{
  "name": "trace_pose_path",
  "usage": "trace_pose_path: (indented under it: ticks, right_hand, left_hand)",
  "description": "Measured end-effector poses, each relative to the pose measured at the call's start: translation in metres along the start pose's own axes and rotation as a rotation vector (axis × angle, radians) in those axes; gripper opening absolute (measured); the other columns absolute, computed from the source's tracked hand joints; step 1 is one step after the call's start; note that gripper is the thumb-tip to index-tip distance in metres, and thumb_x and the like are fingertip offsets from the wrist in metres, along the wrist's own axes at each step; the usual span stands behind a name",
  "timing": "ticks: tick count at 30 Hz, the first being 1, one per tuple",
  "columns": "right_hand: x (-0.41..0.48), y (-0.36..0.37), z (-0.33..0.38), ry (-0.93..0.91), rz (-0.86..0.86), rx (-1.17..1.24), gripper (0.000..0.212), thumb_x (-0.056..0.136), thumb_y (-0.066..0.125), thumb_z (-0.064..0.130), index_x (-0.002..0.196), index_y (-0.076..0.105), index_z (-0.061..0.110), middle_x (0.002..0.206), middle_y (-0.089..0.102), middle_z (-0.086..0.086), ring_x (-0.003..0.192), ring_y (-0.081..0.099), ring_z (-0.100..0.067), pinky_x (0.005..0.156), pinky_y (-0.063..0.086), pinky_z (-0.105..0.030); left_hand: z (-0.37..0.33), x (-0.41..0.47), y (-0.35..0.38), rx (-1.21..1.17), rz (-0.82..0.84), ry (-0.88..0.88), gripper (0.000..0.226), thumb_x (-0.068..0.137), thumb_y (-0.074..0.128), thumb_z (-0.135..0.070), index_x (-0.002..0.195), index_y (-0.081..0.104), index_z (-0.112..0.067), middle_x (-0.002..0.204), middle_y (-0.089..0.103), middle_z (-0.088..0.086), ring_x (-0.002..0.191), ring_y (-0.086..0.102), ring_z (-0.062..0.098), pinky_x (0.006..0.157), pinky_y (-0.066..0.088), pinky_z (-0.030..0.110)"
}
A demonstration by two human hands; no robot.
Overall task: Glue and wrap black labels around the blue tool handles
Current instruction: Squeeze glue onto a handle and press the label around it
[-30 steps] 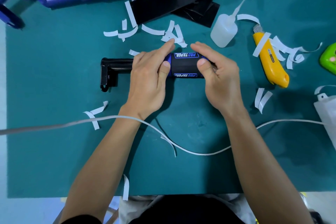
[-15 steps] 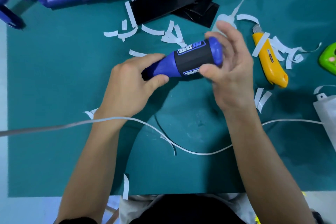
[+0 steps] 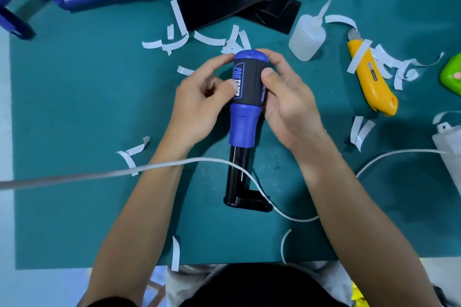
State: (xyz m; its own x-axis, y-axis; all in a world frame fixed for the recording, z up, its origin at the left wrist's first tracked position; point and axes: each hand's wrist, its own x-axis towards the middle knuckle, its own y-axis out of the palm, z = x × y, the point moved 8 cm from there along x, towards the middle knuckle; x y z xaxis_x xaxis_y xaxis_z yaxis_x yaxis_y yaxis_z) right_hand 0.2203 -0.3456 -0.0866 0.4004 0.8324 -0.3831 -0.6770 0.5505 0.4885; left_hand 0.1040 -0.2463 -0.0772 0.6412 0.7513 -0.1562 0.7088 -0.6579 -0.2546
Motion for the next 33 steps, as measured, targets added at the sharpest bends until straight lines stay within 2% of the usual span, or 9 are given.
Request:
trace_pose_path:
  ticks: [3, 8, 12, 15, 18, 23, 29, 33]
  right_hand:
    - [0.003, 0.0, -0.004, 0.028, 0.03, -0.04, 0.034, 0.105, 0.045, 0.016, 0.138, 0.048, 0.006, 0.123, 0.064, -0.015, 0.107, 0.06, -0.028, 0.106, 0.049, -0.053]
    - [0.006, -0.001, -0.006, 0.045, 0.028, -0.025, 0.029, 0.105, 0.047, 0.021, 0.13, 0.053, 0.009, 0.118, 0.064, -0.012, 0.105, 0.059, -0.026, 0.103, 0.051, -0.048]
    - [0.006, -0.003, -0.005, 0.037, 0.014, -0.022, 0.034, 0.107, 0.042, 0.017, 0.135, 0.05, 0.001, 0.121, 0.06, -0.02, 0.11, 0.057, -0.03, 0.105, 0.05, -0.047]
    - [0.006, -0.005, -0.006, 0.036, 0.014, -0.029, 0.035, 0.111, 0.037, 0.014, 0.139, 0.047, -0.003, 0.122, 0.059, -0.023, 0.111, 0.055, -0.032, 0.104, 0.049, -0.047]
    - [0.006, -0.006, -0.007, 0.05, 0.023, -0.006, 0.036, 0.112, 0.034, 0.012, 0.142, 0.044, -0.006, 0.123, 0.058, -0.024, 0.112, 0.054, -0.032, 0.104, 0.048, -0.048]
    - [0.006, -0.004, -0.007, 0.115, 0.087, 0.09, 0.041, 0.098, 0.04, 0.009, 0.138, 0.049, 0.003, 0.12, 0.059, -0.021, 0.111, 0.054, -0.032, 0.101, 0.049, -0.047]
    - [0.005, -0.005, -0.009, 0.087, 0.088, 0.038, 0.049, 0.098, 0.044, 0.008, 0.146, 0.042, -0.001, 0.119, 0.06, -0.026, 0.111, 0.056, -0.037, 0.107, 0.047, -0.057]
    - [0.004, -0.005, -0.008, 0.066, 0.064, 0.015, 0.045, 0.098, 0.046, 0.007, 0.142, 0.045, 0.001, 0.117, 0.061, -0.025, 0.108, 0.057, -0.038, 0.101, 0.051, -0.053]
  left_hand:
    - [0.003, 0.002, 0.002, 0.008, 0.019, 0.033, 0.045, 0.092, 0.062, -0.032, 0.134, 0.061, -0.049, 0.069, 0.048, -0.007, 0.071, 0.047, 0.014, 0.076, 0.045, 0.029]
    - [0.004, 0.003, 0.008, -0.041, 0.02, 0.069, 0.049, 0.093, 0.067, -0.03, 0.14, 0.059, -0.035, 0.067, 0.045, -0.014, 0.067, 0.042, 0.008, 0.07, 0.039, 0.019]
    - [0.002, 0.005, 0.013, -0.096, 0.004, 0.074, 0.053, 0.09, 0.071, -0.03, 0.142, 0.059, -0.027, 0.066, 0.039, 0.002, 0.064, 0.037, 0.012, 0.066, 0.036, 0.023]
    - [0.0, 0.004, 0.015, -0.103, 0.007, 0.087, 0.053, 0.091, 0.07, -0.028, 0.143, 0.059, -0.025, 0.066, 0.035, 0.008, 0.064, 0.036, 0.012, 0.065, 0.036, 0.022]
    - [-0.002, 0.003, 0.016, -0.118, 0.008, 0.086, 0.051, 0.091, 0.07, -0.03, 0.141, 0.059, -0.028, 0.068, 0.034, 0.017, 0.066, 0.037, 0.022, 0.066, 0.036, 0.025]
    - [-0.003, 0.001, 0.015, -0.108, -0.031, 0.104, 0.049, 0.092, 0.07, -0.028, 0.14, 0.06, -0.028, 0.067, 0.035, -0.007, 0.064, 0.035, 0.01, 0.065, 0.035, 0.019]
    - [-0.003, -0.001, 0.017, -0.112, -0.021, 0.094, 0.05, 0.093, 0.069, -0.028, 0.142, 0.059, -0.026, 0.068, 0.033, 0.0, 0.065, 0.034, 0.012, 0.065, 0.035, 0.021]
    - [0.0, -0.001, 0.017, -0.084, -0.015, 0.084, 0.048, 0.095, 0.067, -0.028, 0.142, 0.058, -0.028, 0.067, 0.033, -0.007, 0.064, 0.034, 0.009, 0.064, 0.034, 0.019]
